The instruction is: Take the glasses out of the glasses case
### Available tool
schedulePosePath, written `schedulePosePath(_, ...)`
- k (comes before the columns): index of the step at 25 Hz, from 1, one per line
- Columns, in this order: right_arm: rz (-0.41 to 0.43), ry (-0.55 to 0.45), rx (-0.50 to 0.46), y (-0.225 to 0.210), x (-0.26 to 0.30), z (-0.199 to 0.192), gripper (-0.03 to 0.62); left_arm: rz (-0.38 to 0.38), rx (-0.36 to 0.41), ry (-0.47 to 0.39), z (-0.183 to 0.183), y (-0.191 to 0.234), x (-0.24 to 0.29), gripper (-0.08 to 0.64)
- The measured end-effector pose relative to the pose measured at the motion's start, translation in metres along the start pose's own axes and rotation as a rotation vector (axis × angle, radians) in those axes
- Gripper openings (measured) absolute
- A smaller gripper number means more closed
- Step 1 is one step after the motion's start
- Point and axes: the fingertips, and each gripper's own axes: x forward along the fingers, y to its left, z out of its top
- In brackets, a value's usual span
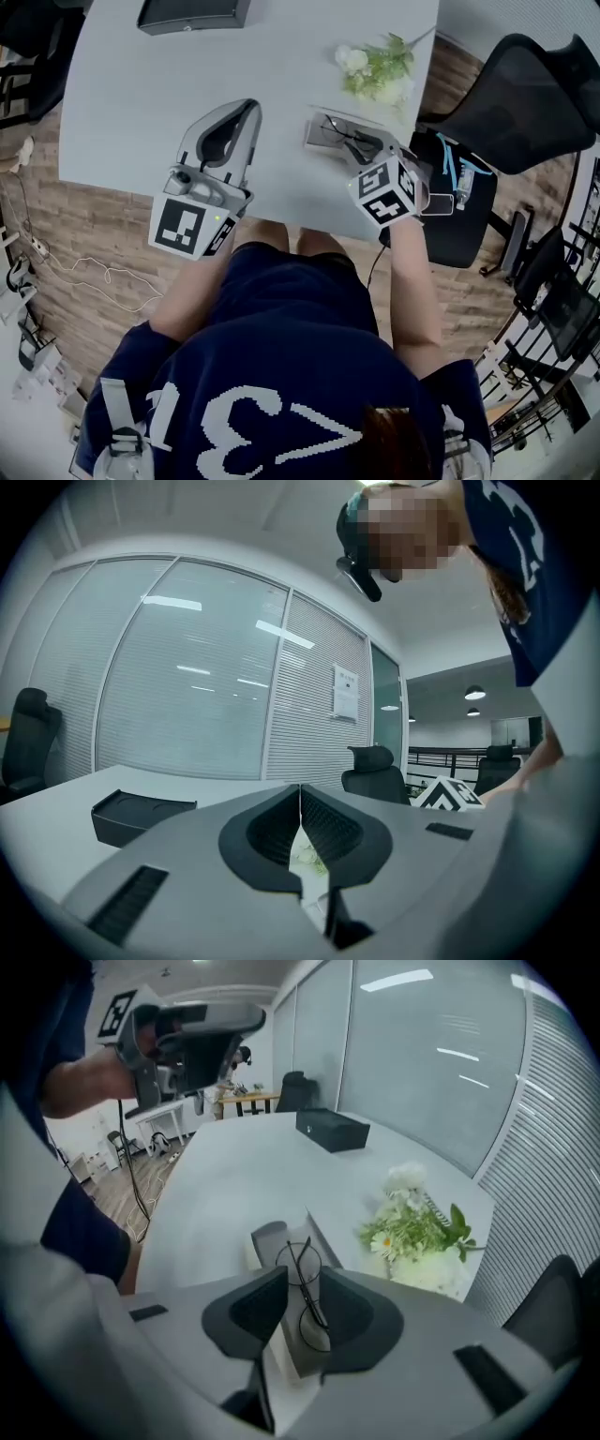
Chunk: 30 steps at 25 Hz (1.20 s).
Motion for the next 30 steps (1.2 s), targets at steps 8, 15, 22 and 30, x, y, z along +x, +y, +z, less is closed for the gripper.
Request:
schedulePosePath(8, 0.025, 0.178, -0.049, -0.005, 0.042, -0.022, 0.096, 0.018, -0.015, 0.034, -0.014, 0.016, -0.01, 0.017)
schedulePosePath(15, 0.067, 0.037, -0.064, 0.008, 0.011, 0.004, 0.026, 0.014, 0.001, -0.007, 0.005, 0.019, -0.011, 0.017)
schedulePosePath(22, -0.056, -0.394, 0.21, -0.037, -0.09, 0.073, 0.026, 0.016, 0.049, -0.104, 0.049, 0.024, -0.008, 0.017)
schedulePosePath(30, -0.29, -0.791, 0.31, -0.082, -0.229, 0.133, 0.026, 0.01, 0.131, -0.238, 0.113, 0.018, -0.009, 0.017)
